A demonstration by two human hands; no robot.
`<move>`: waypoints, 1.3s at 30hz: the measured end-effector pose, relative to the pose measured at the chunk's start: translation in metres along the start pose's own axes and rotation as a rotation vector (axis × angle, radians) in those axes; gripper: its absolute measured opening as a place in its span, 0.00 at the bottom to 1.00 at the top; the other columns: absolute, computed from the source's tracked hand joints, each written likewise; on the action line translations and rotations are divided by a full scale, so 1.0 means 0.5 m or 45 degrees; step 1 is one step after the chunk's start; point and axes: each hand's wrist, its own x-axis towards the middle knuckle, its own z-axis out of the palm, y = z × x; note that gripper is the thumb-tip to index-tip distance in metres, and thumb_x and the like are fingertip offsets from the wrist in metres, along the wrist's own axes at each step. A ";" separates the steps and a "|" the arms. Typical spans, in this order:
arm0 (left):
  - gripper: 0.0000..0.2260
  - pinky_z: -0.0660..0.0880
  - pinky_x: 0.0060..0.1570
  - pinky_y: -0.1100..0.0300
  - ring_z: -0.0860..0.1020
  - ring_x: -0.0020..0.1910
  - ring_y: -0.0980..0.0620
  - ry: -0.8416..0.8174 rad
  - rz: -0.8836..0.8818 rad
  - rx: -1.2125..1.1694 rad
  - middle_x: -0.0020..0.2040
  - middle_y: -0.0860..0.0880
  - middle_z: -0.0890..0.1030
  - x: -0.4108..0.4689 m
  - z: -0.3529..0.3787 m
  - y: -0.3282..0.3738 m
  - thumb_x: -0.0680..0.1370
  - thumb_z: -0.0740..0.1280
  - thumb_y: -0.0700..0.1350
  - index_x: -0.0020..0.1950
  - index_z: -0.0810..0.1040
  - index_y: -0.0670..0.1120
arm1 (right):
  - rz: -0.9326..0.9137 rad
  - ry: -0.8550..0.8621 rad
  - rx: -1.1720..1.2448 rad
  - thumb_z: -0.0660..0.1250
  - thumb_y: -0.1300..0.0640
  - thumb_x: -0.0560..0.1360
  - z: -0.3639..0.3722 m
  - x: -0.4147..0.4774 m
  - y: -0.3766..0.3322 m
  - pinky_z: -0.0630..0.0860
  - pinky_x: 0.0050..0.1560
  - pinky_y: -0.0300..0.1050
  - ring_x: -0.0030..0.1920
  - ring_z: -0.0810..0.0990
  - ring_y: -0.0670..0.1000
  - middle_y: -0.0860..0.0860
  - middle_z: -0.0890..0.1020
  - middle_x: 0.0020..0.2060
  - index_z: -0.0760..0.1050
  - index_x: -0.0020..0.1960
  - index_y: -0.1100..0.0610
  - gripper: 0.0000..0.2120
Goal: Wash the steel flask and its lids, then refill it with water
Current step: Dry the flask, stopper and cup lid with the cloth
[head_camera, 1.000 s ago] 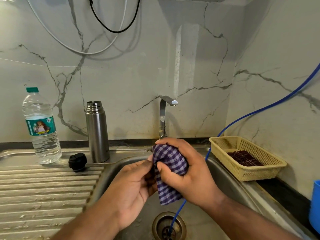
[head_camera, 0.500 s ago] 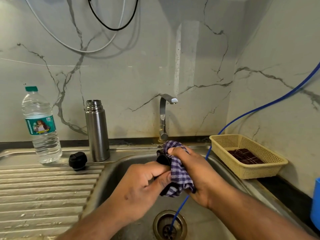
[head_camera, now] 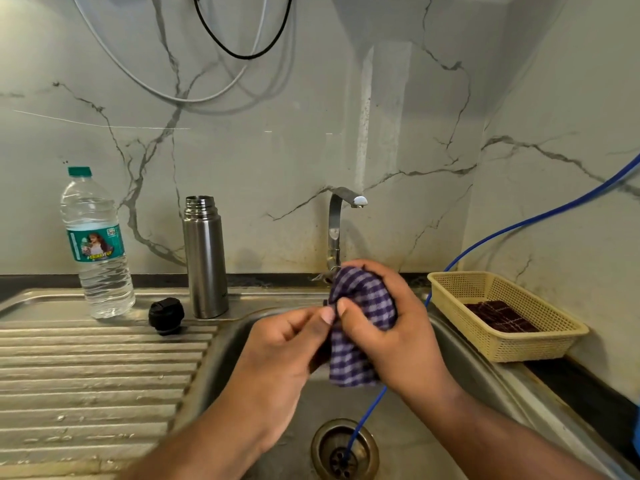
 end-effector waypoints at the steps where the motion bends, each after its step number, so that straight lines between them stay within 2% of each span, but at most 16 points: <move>1: 0.11 0.82 0.56 0.56 0.85 0.54 0.48 -0.035 0.117 0.287 0.51 0.46 0.88 -0.003 0.000 0.000 0.79 0.67 0.45 0.52 0.87 0.44 | 0.191 0.031 0.107 0.75 0.53 0.75 0.001 0.002 0.000 0.80 0.53 0.38 0.55 0.84 0.44 0.42 0.84 0.54 0.78 0.64 0.45 0.18; 3: 0.09 0.78 0.47 0.69 0.84 0.51 0.58 -0.119 0.407 0.917 0.48 0.56 0.87 -0.004 -0.012 0.003 0.81 0.66 0.47 0.53 0.86 0.52 | 0.606 0.037 0.455 0.72 0.54 0.78 0.000 0.010 0.007 0.82 0.51 0.47 0.53 0.86 0.51 0.51 0.86 0.54 0.79 0.64 0.50 0.15; 5: 0.08 0.75 0.46 0.70 0.81 0.51 0.61 -0.229 0.629 1.289 0.48 0.58 0.85 0.006 -0.032 0.005 0.83 0.66 0.48 0.54 0.85 0.52 | 0.948 -0.030 0.837 0.69 0.52 0.80 -0.003 0.016 0.011 0.82 0.53 0.53 0.54 0.85 0.58 0.62 0.85 0.56 0.77 0.67 0.59 0.18; 7: 0.09 0.74 0.49 0.66 0.80 0.51 0.58 -0.332 0.750 1.443 0.48 0.56 0.84 0.022 -0.048 0.000 0.84 0.65 0.47 0.53 0.84 0.48 | 1.089 -0.093 0.931 0.66 0.50 0.81 -0.006 0.017 0.011 0.81 0.57 0.54 0.57 0.85 0.60 0.64 0.84 0.57 0.76 0.67 0.63 0.20; 9: 0.08 0.73 0.50 0.68 0.79 0.52 0.59 -0.340 0.747 1.474 0.48 0.56 0.84 0.032 -0.061 -0.012 0.83 0.65 0.48 0.54 0.84 0.48 | 1.088 -0.059 0.888 0.67 0.50 0.81 -0.005 0.017 0.022 0.81 0.59 0.55 0.57 0.85 0.61 0.64 0.85 0.56 0.76 0.66 0.63 0.20; 12: 0.07 0.75 0.49 0.68 0.80 0.53 0.60 -0.240 0.568 1.358 0.49 0.59 0.83 0.036 -0.065 -0.031 0.82 0.67 0.51 0.55 0.84 0.54 | 1.003 0.058 0.754 0.71 0.48 0.78 -0.001 0.015 0.034 0.81 0.59 0.57 0.54 0.86 0.60 0.61 0.86 0.53 0.77 0.66 0.60 0.21; 15: 0.04 0.76 0.49 0.67 0.82 0.51 0.62 -0.198 0.406 1.204 0.48 0.61 0.85 0.040 -0.068 -0.040 0.81 0.68 0.49 0.54 0.83 0.55 | 0.929 0.114 0.707 0.74 0.46 0.75 0.002 0.011 0.035 0.80 0.62 0.62 0.54 0.87 0.60 0.59 0.87 0.53 0.78 0.64 0.58 0.23; 17: 0.05 0.79 0.52 0.61 0.83 0.51 0.58 -0.206 0.366 1.082 0.49 0.56 0.86 0.040 -0.067 -0.037 0.82 0.68 0.48 0.54 0.84 0.53 | 0.897 0.106 0.740 0.73 0.42 0.72 0.006 0.007 0.035 0.79 0.64 0.63 0.55 0.86 0.60 0.60 0.86 0.54 0.78 0.65 0.59 0.28; 19: 0.08 0.79 0.58 0.56 0.83 0.56 0.52 -0.150 0.275 0.755 0.53 0.50 0.87 0.035 -0.061 -0.034 0.81 0.67 0.45 0.57 0.84 0.48 | 0.866 0.091 0.790 0.71 0.40 0.70 0.012 0.004 0.037 0.79 0.63 0.60 0.56 0.86 0.60 0.60 0.86 0.55 0.77 0.65 0.59 0.30; 22: 0.12 0.77 0.63 0.57 0.82 0.62 0.49 -0.064 0.044 0.141 0.58 0.44 0.86 0.037 -0.052 -0.032 0.80 0.65 0.39 0.62 0.81 0.40 | 0.831 0.073 0.875 0.72 0.46 0.71 0.014 0.007 0.043 0.79 0.58 0.54 0.57 0.86 0.58 0.59 0.86 0.56 0.77 0.66 0.57 0.27; 25: 0.11 0.77 0.63 0.53 0.82 0.61 0.45 0.091 -0.096 -0.050 0.57 0.41 0.86 0.052 -0.072 -0.027 0.81 0.65 0.38 0.61 0.81 0.38 | 0.786 0.126 0.744 0.77 0.55 0.68 0.005 0.014 0.052 0.83 0.47 0.50 0.53 0.87 0.57 0.57 0.87 0.54 0.78 0.64 0.52 0.26; 27: 0.09 0.78 0.60 0.54 0.83 0.58 0.48 0.208 -0.092 0.194 0.53 0.45 0.87 0.062 -0.093 -0.021 0.82 0.66 0.42 0.58 0.83 0.43 | 0.804 0.151 0.571 0.79 0.59 0.68 -0.003 0.012 0.059 0.83 0.43 0.49 0.49 0.88 0.55 0.54 0.87 0.53 0.79 0.63 0.48 0.25; 30: 0.08 0.73 0.46 0.66 0.81 0.51 0.55 0.396 0.073 1.133 0.50 0.54 0.84 0.077 -0.139 0.003 0.84 0.64 0.49 0.56 0.82 0.52 | 0.815 0.137 0.392 0.80 0.59 0.70 -0.012 0.007 0.068 0.85 0.47 0.53 0.49 0.88 0.54 0.51 0.86 0.54 0.77 0.63 0.45 0.25; 32: 0.08 0.68 0.41 0.69 0.78 0.49 0.56 0.535 0.144 1.419 0.52 0.54 0.82 0.081 -0.179 0.034 0.83 0.65 0.49 0.58 0.82 0.51 | 0.769 0.090 0.297 0.80 0.57 0.70 -0.015 0.007 0.069 0.85 0.51 0.56 0.52 0.87 0.53 0.49 0.85 0.56 0.77 0.64 0.44 0.26; 36: 0.07 0.74 0.44 0.62 0.81 0.44 0.50 0.811 0.119 1.639 0.48 0.47 0.84 0.072 -0.277 0.118 0.82 0.68 0.47 0.51 0.85 0.48 | 0.678 -0.026 0.194 0.80 0.54 0.70 -0.008 0.001 0.058 0.85 0.53 0.53 0.54 0.85 0.49 0.46 0.84 0.56 0.76 0.62 0.40 0.24; 39: 0.07 0.75 0.56 0.48 0.79 0.56 0.39 0.953 -0.024 1.965 0.55 0.41 0.83 0.083 -0.348 0.149 0.81 0.68 0.49 0.55 0.86 0.50 | 0.653 -0.103 0.144 0.80 0.52 0.71 -0.002 -0.003 0.056 0.84 0.52 0.49 0.55 0.83 0.48 0.45 0.82 0.57 0.74 0.66 0.41 0.27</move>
